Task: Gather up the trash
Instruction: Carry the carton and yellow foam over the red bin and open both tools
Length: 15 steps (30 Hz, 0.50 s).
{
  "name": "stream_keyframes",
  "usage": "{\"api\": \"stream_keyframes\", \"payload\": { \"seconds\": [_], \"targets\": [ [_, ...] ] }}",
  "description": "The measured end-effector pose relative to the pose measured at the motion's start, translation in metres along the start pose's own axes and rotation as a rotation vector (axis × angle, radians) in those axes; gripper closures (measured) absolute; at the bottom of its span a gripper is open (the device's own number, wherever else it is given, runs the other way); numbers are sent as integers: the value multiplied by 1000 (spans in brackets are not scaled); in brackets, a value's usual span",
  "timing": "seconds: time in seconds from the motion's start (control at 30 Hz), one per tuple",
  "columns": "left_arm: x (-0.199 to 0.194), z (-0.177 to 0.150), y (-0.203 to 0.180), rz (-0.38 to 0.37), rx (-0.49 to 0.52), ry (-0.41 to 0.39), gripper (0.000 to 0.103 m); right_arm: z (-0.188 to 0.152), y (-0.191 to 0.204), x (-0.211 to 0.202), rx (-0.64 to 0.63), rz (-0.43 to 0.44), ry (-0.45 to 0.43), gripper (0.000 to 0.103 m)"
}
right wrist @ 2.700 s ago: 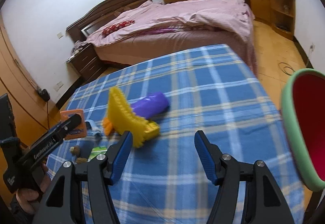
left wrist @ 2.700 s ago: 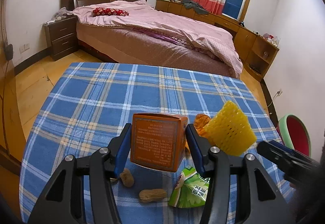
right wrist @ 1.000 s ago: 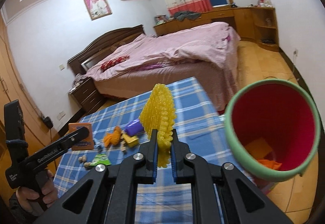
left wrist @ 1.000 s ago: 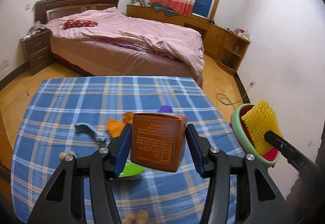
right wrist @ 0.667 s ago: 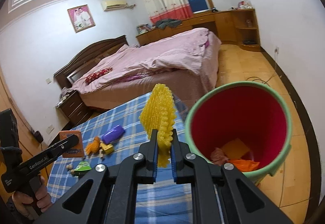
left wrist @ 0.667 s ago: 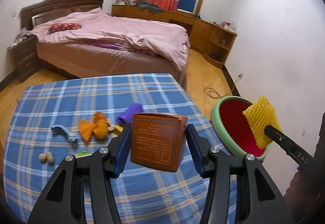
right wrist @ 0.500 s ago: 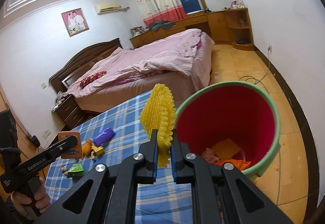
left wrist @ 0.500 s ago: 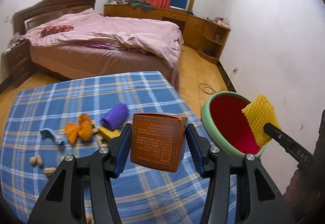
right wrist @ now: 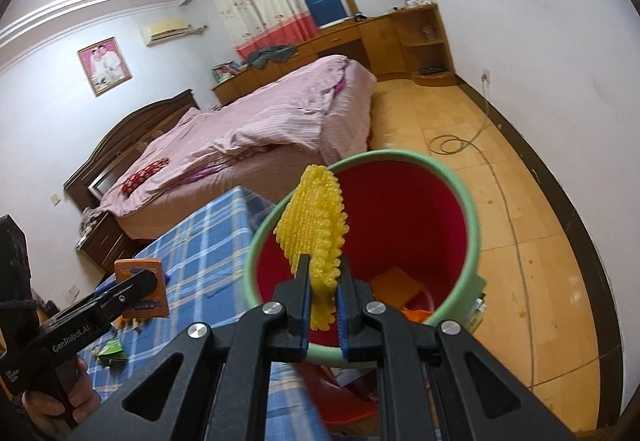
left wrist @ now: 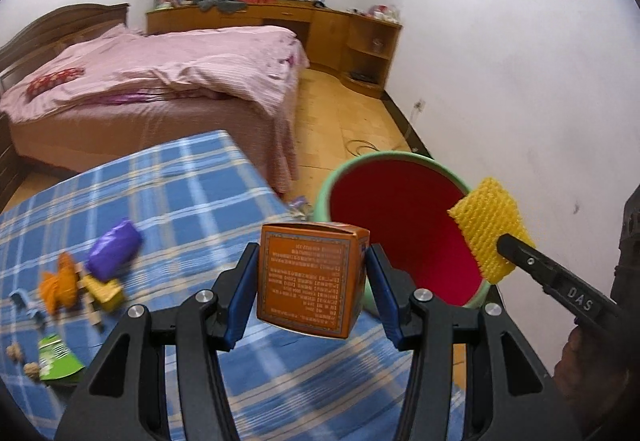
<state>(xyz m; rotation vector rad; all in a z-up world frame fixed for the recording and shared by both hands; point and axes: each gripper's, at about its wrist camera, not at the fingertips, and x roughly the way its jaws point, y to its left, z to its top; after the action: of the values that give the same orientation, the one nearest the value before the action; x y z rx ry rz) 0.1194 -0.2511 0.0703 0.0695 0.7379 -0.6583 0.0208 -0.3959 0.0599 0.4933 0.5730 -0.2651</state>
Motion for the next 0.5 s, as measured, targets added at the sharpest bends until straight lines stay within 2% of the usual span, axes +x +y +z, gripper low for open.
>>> {"api": "stream_keyframes", "payload": {
  "seconds": [0.17, 0.5],
  "targets": [
    [23, 6, -21, -35, 45, 21, 49, 1, -19, 6, 33, -32, 6, 91],
    [63, 8, -37, -89, 50, 85, 48, 0, -40, 18, 68, -41, 32, 87]
  ]
}}
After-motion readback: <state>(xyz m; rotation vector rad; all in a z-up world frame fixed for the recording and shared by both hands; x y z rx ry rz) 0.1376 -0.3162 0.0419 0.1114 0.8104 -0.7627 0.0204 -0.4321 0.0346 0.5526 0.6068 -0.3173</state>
